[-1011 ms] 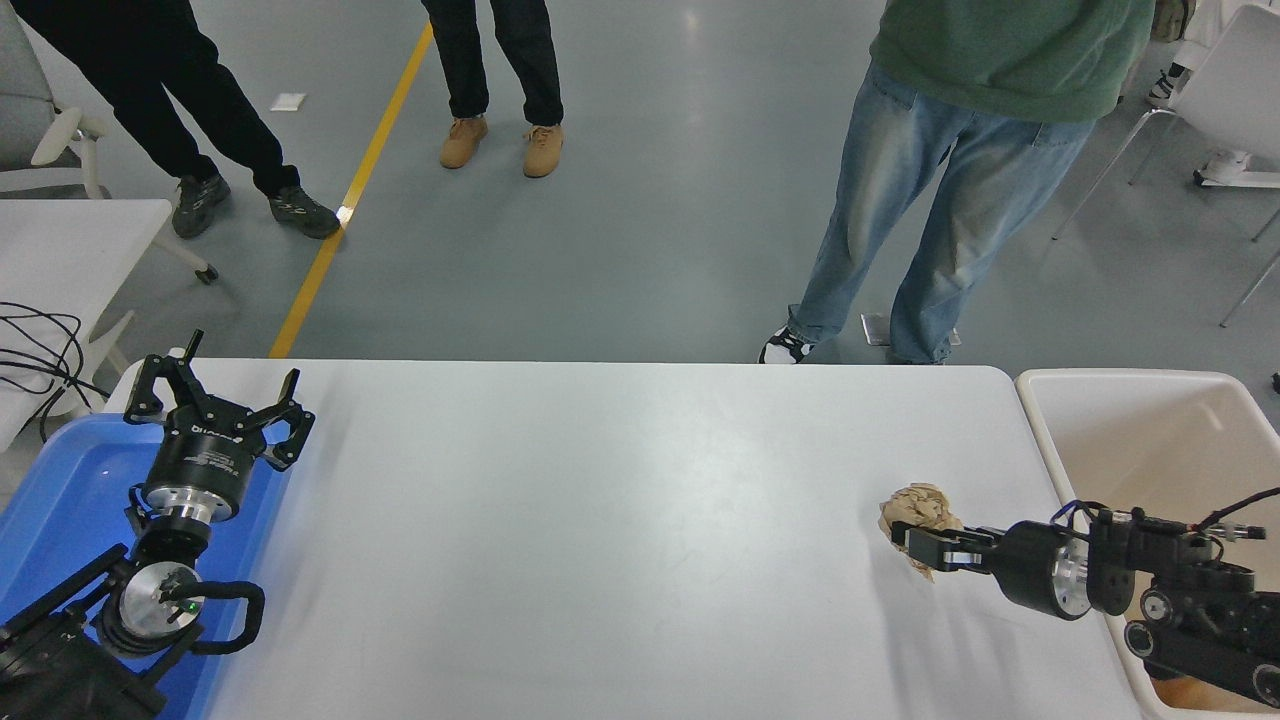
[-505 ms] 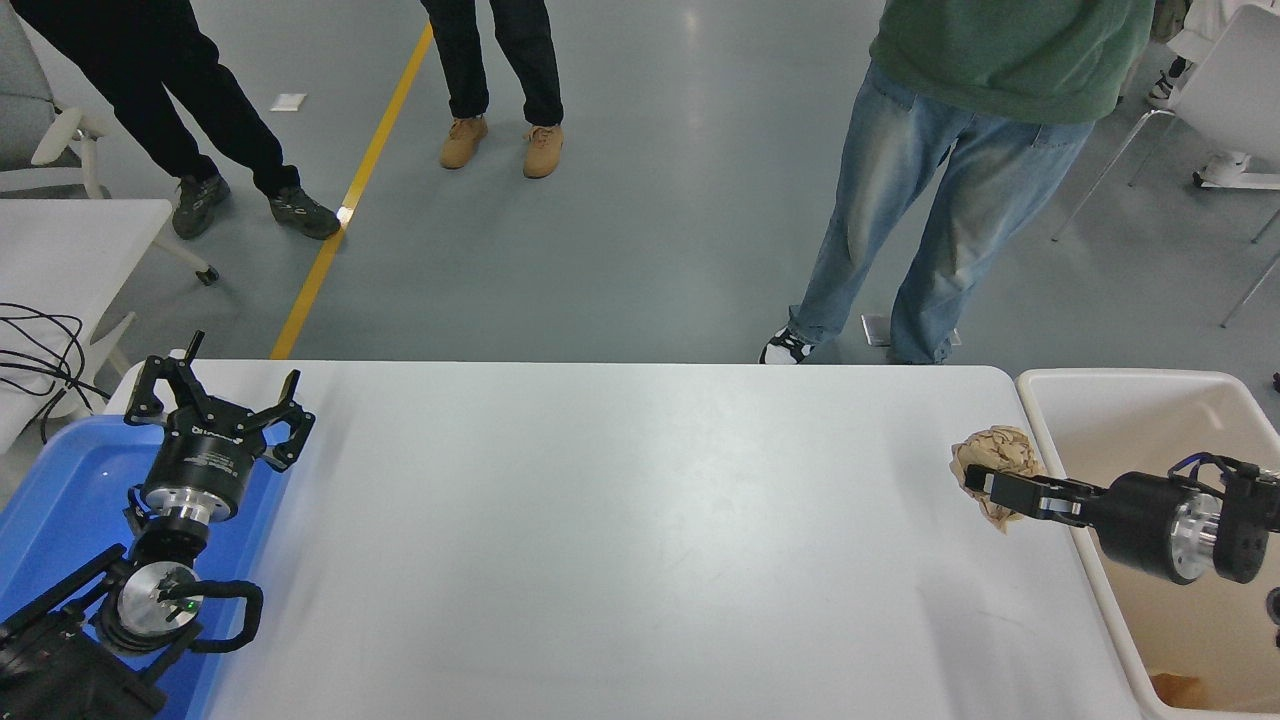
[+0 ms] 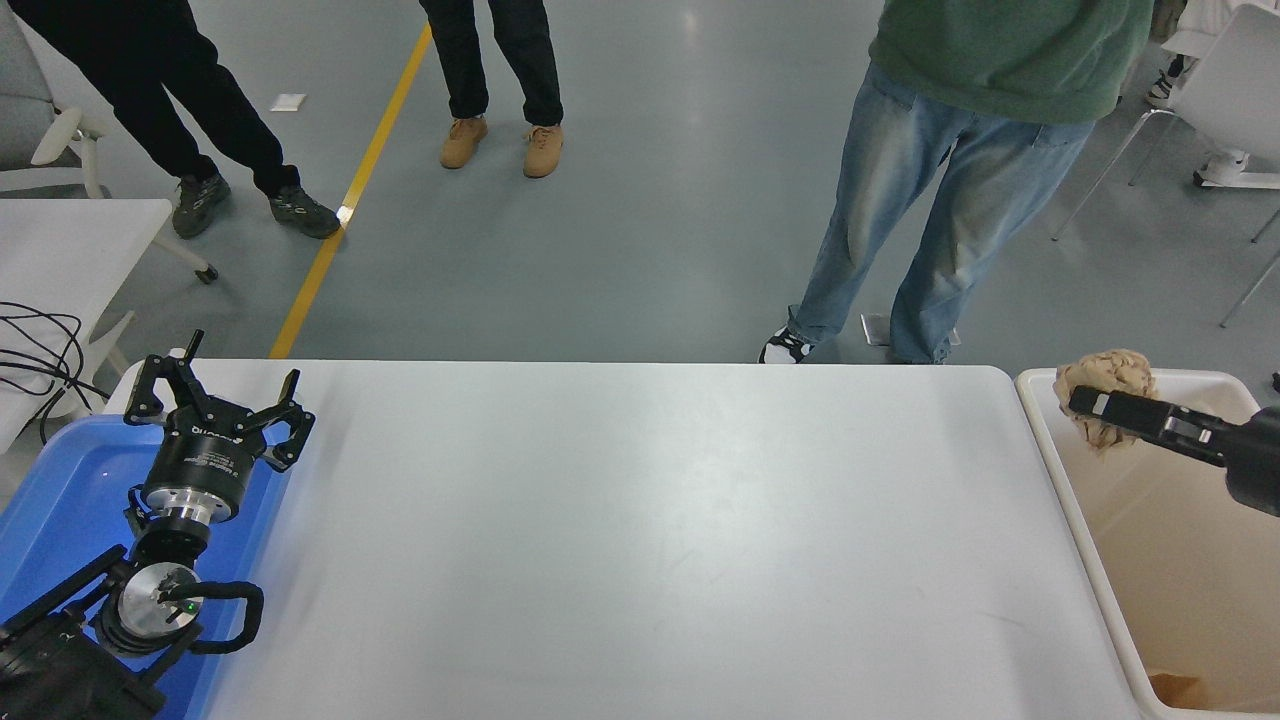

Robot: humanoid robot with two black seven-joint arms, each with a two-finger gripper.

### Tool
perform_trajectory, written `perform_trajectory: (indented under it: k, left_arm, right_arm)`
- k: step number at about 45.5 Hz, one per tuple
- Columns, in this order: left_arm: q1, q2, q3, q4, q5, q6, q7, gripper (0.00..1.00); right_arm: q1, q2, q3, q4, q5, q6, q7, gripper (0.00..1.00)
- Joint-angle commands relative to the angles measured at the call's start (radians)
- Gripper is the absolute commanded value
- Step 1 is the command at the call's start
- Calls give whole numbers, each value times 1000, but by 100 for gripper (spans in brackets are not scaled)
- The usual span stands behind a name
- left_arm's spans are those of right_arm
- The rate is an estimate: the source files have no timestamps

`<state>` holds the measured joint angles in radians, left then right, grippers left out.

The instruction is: Clean the table surface

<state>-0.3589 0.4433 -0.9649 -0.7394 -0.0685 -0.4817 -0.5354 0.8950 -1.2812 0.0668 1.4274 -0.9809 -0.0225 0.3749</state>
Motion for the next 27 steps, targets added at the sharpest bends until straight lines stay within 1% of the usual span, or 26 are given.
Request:
perform_trajectory:
  k: [1,8,15,27]
  left_arm:
    - [0,0,0,0,1,0,0,99]
    - [0,0,0,0,1,0,0,99]
    - [0,0,0,0,-1,0,0,99]
    - [0,0,0,0,-1,0,0,99]
  right_arm:
    - [-2,-49,33,-5,129,18,2,0]
    - [-5,-66,33,-10,203,16,6,0]
    - [-8,-66,30,-39,329,15,6,0]
    - [-45,-9,27,-180,540,18,10,0]
